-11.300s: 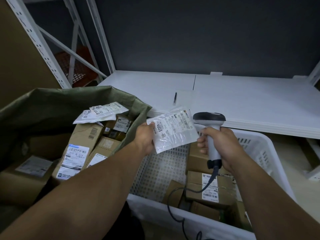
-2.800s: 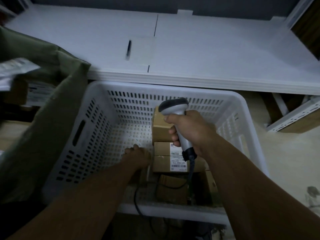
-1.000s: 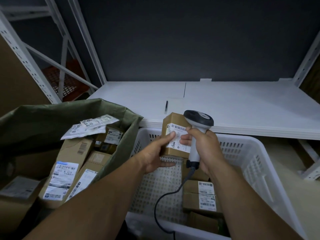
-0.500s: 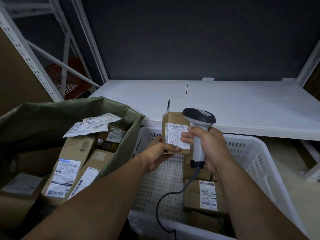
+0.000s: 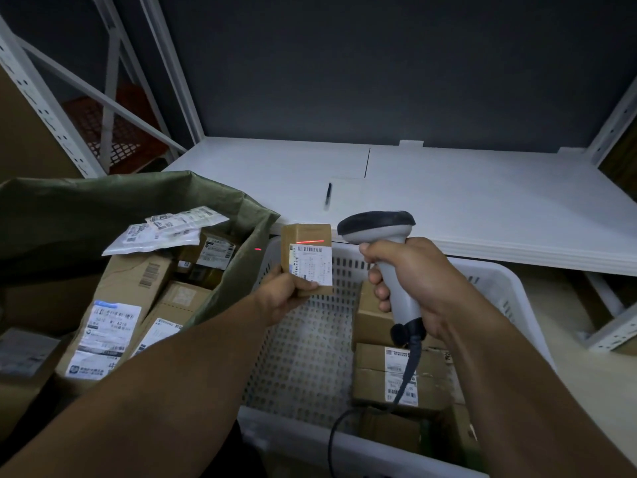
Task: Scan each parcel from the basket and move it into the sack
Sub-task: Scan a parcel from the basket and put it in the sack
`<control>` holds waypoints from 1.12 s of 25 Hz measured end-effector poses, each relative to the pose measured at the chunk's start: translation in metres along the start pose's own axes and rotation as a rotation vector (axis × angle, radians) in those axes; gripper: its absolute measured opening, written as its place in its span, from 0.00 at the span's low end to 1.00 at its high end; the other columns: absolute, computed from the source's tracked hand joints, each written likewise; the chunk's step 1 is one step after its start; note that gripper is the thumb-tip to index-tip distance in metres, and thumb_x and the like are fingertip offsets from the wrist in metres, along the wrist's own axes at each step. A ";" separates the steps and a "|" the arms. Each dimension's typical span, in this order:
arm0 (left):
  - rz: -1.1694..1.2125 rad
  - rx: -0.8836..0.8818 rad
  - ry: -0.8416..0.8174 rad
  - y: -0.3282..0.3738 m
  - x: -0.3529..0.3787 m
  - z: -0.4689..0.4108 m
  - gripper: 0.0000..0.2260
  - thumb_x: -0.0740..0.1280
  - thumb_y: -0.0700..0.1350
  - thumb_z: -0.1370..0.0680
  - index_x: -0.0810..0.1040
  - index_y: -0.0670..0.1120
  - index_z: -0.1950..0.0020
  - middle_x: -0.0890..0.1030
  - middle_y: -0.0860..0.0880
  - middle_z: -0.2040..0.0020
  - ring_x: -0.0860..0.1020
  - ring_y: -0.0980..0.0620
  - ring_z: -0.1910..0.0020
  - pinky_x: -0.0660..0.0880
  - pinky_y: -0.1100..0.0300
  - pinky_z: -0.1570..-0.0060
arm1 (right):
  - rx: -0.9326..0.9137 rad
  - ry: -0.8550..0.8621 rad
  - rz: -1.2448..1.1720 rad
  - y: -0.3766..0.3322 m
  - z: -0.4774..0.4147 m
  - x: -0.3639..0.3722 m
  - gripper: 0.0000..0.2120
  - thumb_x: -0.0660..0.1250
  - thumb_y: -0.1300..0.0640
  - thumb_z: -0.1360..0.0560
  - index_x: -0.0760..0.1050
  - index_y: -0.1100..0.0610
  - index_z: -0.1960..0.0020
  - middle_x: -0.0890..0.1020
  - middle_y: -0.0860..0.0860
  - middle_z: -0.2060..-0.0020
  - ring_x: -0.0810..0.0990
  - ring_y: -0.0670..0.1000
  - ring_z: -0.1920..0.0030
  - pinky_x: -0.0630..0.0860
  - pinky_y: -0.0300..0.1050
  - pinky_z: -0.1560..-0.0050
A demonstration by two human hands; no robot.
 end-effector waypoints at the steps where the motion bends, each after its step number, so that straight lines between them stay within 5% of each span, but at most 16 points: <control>1: -0.002 -0.011 -0.012 -0.001 -0.001 -0.004 0.27 0.72 0.27 0.29 0.77 0.47 0.33 0.85 0.45 0.40 0.82 0.44 0.41 0.82 0.53 0.49 | 0.010 -0.004 -0.002 0.000 0.001 0.000 0.06 0.70 0.58 0.22 0.77 0.61 0.55 0.77 0.54 0.72 0.72 0.50 0.76 0.72 0.41 0.73; 28: 0.074 -0.071 0.035 0.002 -0.007 -0.008 0.28 0.71 0.27 0.27 0.74 0.45 0.29 0.83 0.45 0.37 0.81 0.46 0.41 0.82 0.56 0.53 | -0.003 -0.001 0.004 -0.003 0.010 -0.005 0.05 0.70 0.60 0.22 0.78 0.63 0.53 0.77 0.54 0.72 0.72 0.50 0.76 0.71 0.41 0.75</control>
Point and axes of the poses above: each hand's wrist, its own z-axis away from the middle knuckle, its own x-axis out of the palm, y = z × x, the point moved 6 cm from there along -z, towards the middle knuckle
